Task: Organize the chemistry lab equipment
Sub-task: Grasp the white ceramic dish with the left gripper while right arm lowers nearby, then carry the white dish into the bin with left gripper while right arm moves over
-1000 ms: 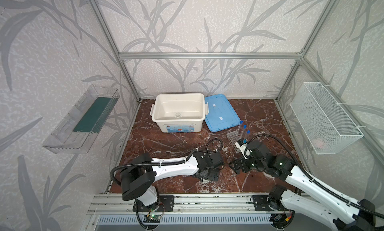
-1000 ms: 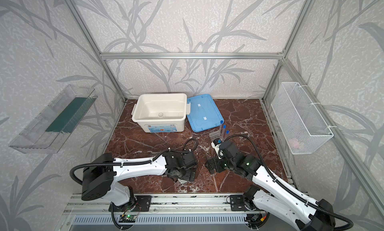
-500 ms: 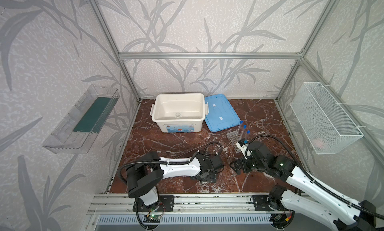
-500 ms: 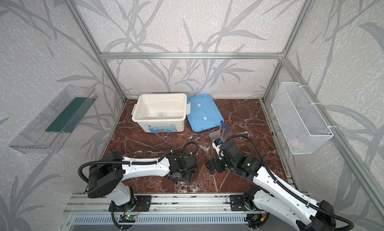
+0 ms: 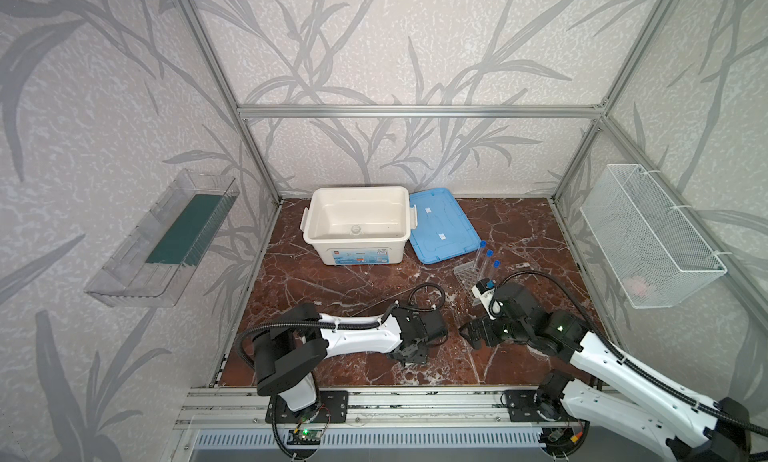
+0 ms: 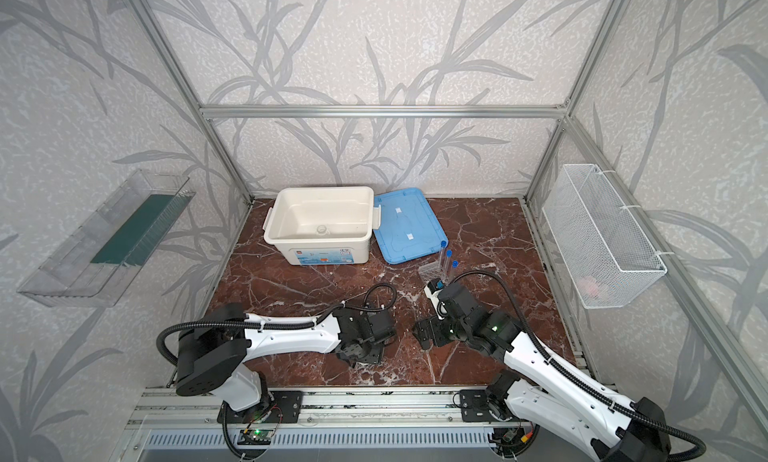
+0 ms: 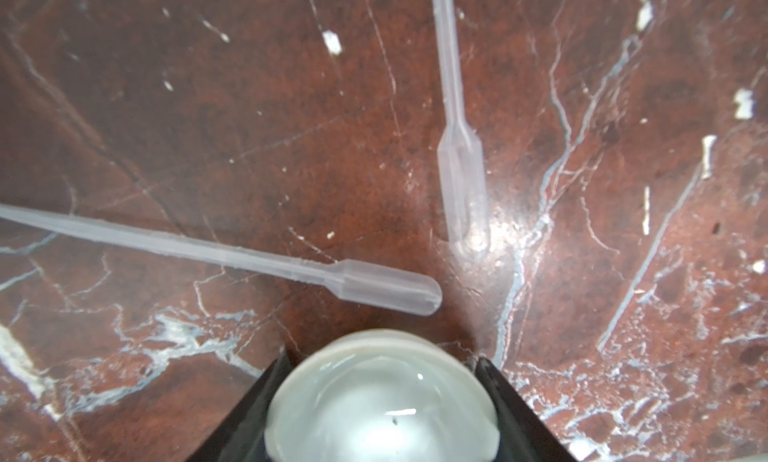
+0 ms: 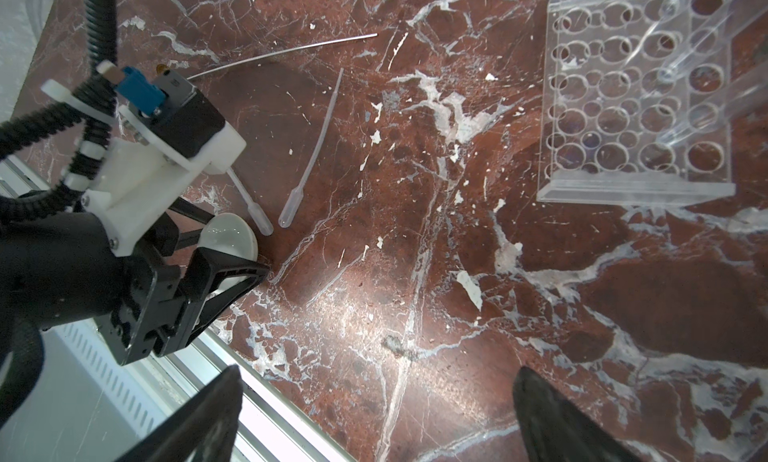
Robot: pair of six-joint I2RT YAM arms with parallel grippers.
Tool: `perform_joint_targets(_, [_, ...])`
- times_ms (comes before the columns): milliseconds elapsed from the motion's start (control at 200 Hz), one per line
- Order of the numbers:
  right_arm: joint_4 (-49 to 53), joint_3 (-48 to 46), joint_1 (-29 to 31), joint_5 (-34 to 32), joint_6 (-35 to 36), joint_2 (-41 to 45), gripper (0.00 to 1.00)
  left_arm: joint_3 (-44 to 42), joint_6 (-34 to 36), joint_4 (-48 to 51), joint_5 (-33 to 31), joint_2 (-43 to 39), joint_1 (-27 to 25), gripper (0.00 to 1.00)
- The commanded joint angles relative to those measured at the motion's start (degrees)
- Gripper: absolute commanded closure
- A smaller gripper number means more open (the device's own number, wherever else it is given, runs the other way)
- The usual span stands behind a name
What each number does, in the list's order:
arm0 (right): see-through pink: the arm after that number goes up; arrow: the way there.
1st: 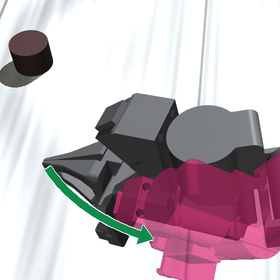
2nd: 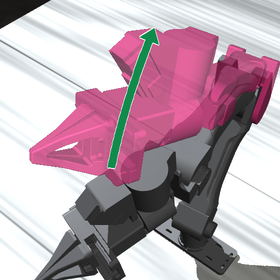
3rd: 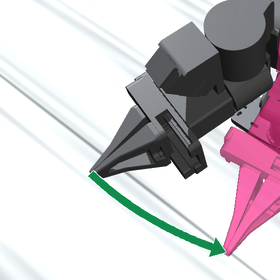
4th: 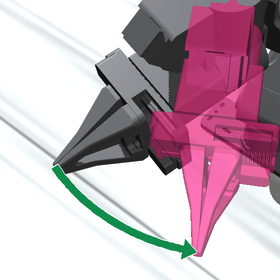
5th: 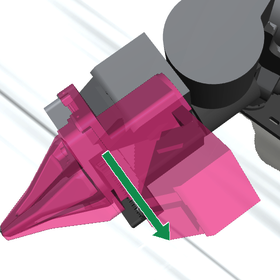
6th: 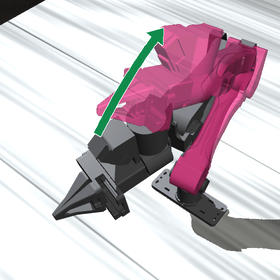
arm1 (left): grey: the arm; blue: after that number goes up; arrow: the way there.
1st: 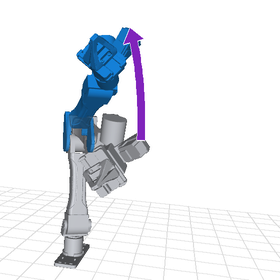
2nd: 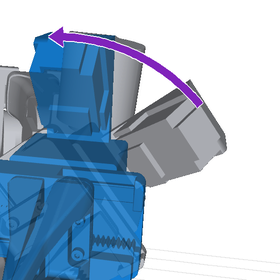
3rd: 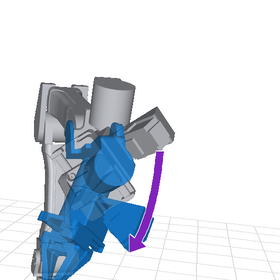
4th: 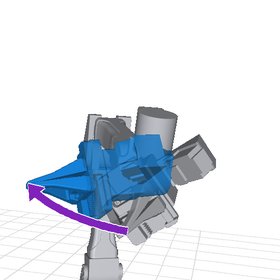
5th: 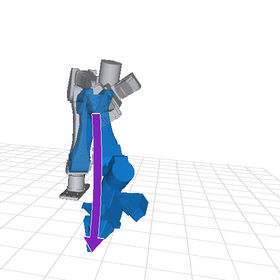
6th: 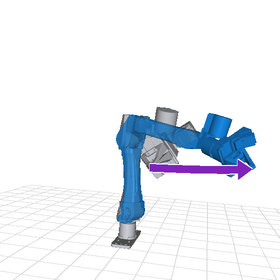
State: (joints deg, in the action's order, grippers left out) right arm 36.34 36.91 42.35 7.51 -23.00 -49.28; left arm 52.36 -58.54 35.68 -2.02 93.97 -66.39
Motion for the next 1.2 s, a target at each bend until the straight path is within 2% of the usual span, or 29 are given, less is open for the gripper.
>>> perform_joint_targets(0, [-0.6, -1.0, 0.5, -0.3, -0.9, 0.3, 0.01, 0.5, -0.8, 0.2, -0.9, 1.0, -0.5, 0.41])
perform_joint_targets(135, [-0.9, -1.0, 0.5, -0.2, -1.0, 0.4, 0.01, 1.0, -0.7, 0.7, -1.3, 0.5, -0.7, 0.42])
perform_joint_targets(245, [-1.1, -0.9, 0.5, 0.0, -1.0, 0.7, 0.01, 1.5, -0.4, 1.4, -1.5, -0.5, -0.7, 0.47])
perform_joint_targets(425, [-4.5, -0.2, 0.6, 4.5, -0.9, 1.9, 0.01, 4.0, 0.9, 3.6, -1.7, -5.1, -0.7, 0.5])
perform_joint_targets(645, [-6.9, 5.0, 0.5, 5.6, -0.7, 2.4, 0.01, 14.8, 5.7, 17.7, -7.9, -8.8, 1.3, 0.53])
perform_joint_targets(795, [-7.9, 10.5, 0.5, 5.2, 0.4, -0.2, 0.01, 18.0, 11.1, 20.3, -8.7, -13.2, 6.8, 0.56])
perform_joint_targets(965, [-11.2, 17.8, 0.5, 7.1, -0.9, -4.7, 0.01, 25.9, 18.5, 27.6, -8.3, -16.8, 15.8, 0.57])
perform_joint_targets(1059, [-15.5, 21.3, 0.6, 8.9, -1.9, -7.9, 0.01, 32.6, 23.6, 31.0, -7.1, -16.1, 21.1, 0.56])
perform_joint_targets(1194, [-19.7, 27.7, 0.6, 11.2, -2.1, -14.2, 0.01, 41.1, 29.7, 33.7, -2.7, -12.0, 31.2, 0.57])
